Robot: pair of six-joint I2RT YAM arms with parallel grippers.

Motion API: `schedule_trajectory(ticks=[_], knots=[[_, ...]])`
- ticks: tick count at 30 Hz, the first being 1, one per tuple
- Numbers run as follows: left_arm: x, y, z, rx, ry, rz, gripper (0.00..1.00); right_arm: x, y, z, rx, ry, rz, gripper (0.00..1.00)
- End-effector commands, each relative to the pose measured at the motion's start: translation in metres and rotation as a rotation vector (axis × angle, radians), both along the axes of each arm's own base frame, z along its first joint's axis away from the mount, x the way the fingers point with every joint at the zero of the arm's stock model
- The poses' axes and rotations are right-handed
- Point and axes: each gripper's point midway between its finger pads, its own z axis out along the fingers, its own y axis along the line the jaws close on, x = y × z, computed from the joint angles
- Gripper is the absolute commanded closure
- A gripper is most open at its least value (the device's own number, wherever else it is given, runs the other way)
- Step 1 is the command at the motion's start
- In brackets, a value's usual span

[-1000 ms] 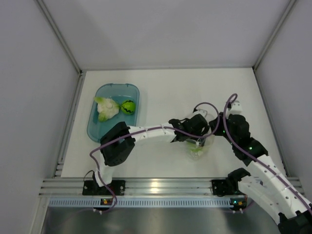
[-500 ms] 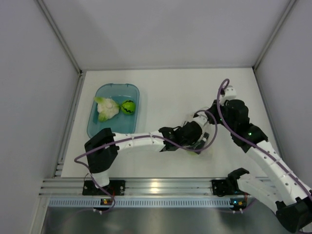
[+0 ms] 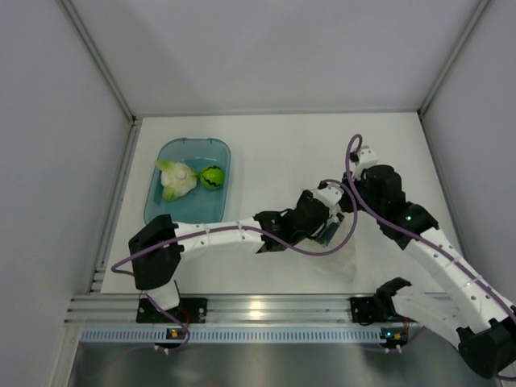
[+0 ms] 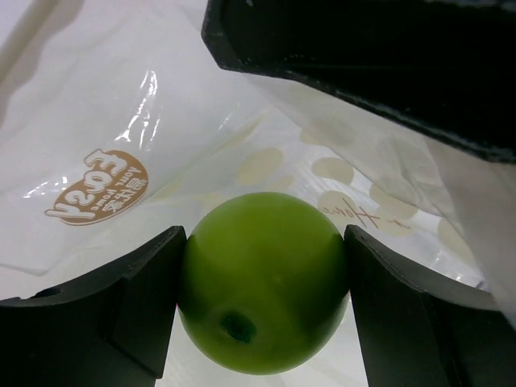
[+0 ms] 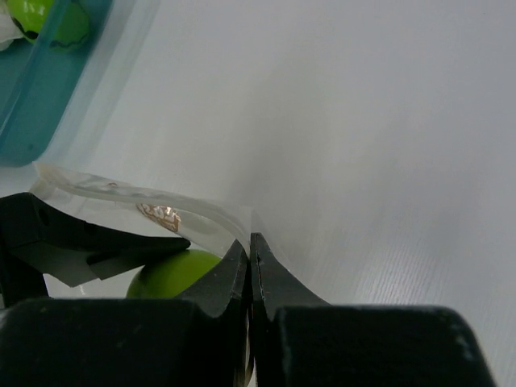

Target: Open the zip-top bag and remove the fake food

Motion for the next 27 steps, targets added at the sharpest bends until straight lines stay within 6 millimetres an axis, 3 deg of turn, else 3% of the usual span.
schedule_trajectory(ticks=[1, 6, 14, 17, 21, 27], knots=[[0.024, -0.01, 0.061, -0.108, -0.163, 0.056, 1.0, -0.007, 0.009, 0.02, 0.03, -0.056, 0.04, 1.0], [0.041, -0.001, 0.059, -0.062, -0.217, 0.126, 1.0, -0.008, -0.003, 0.041, 0.068, -0.137, -0.026, 1.0], [0.046, 0.002, 0.048, -0.007, -0.24, 0.119, 1.0, -0.014, -0.02, 0.068, 0.117, -0.234, -0.104, 1.0], [0.048, 0.002, 0.046, 0.002, -0.242, 0.126, 1.0, -0.017, -0.019, 0.066, 0.124, -0.232, -0.096, 1.0], [0.046, -0.003, 0.054, -0.064, -0.194, 0.121, 1.0, -0.017, -0.015, 0.05, 0.124, -0.195, -0.081, 1.0], [0.04, -0.012, 0.082, -0.196, -0.134, 0.129, 1.0, -0.017, -0.008, 0.028, 0.151, -0.158, -0.072, 1.0]])
